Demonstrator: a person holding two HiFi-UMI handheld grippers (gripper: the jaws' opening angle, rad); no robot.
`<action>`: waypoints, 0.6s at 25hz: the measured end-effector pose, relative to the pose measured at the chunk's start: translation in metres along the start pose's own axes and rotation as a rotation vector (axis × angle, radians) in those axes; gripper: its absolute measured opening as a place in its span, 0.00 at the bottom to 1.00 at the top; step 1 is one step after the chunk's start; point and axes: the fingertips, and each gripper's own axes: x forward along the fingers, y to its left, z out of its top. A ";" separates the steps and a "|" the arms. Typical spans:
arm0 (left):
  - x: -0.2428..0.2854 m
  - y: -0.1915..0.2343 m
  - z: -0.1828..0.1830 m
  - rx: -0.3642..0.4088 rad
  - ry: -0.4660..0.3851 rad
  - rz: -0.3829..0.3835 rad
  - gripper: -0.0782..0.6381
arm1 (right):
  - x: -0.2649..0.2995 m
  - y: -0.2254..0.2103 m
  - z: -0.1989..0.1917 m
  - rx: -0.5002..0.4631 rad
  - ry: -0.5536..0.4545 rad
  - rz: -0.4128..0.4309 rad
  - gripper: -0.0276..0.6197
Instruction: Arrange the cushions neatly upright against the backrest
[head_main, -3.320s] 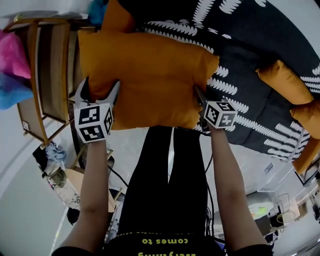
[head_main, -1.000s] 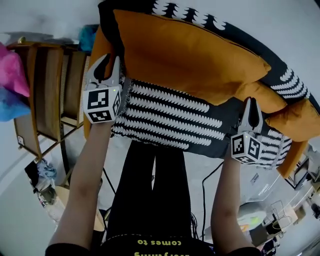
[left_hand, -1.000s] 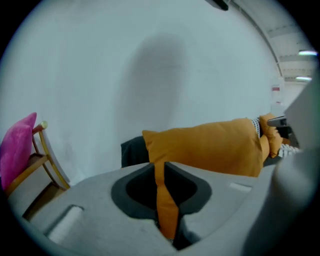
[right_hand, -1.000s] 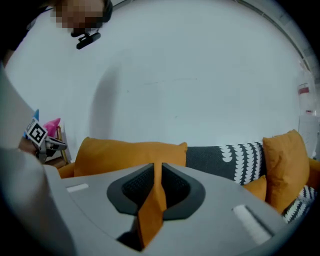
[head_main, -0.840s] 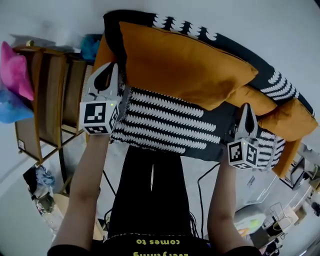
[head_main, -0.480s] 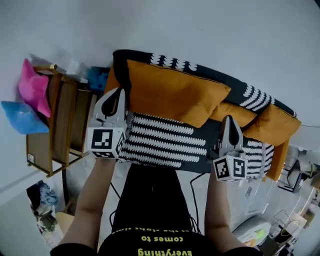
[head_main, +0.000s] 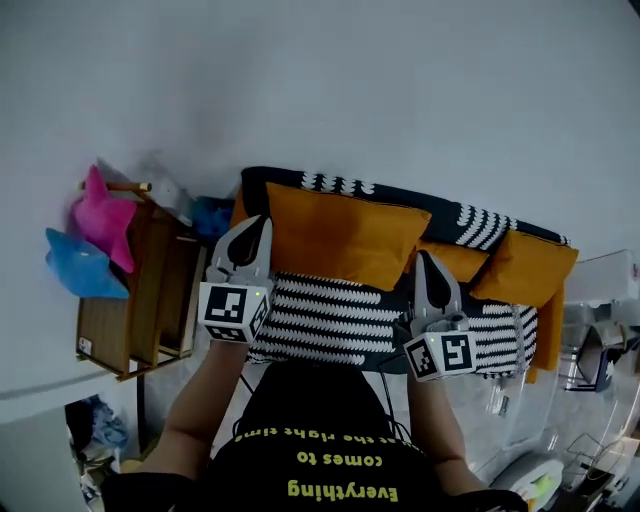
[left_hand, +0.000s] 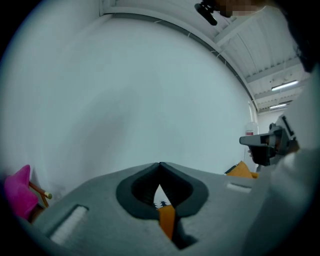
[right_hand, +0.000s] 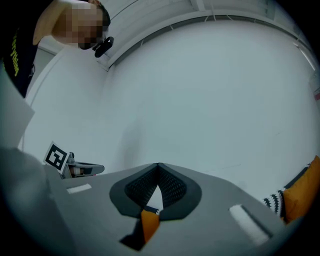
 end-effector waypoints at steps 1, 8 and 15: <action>-0.002 -0.004 0.007 0.006 -0.009 -0.009 0.11 | -0.001 0.004 0.005 0.001 -0.010 0.002 0.06; -0.016 -0.025 0.035 0.070 -0.041 -0.040 0.11 | 0.002 0.026 0.033 -0.012 -0.059 0.020 0.06; -0.029 -0.024 0.040 0.051 -0.056 -0.036 0.11 | -0.003 0.030 0.037 -0.022 -0.064 0.008 0.06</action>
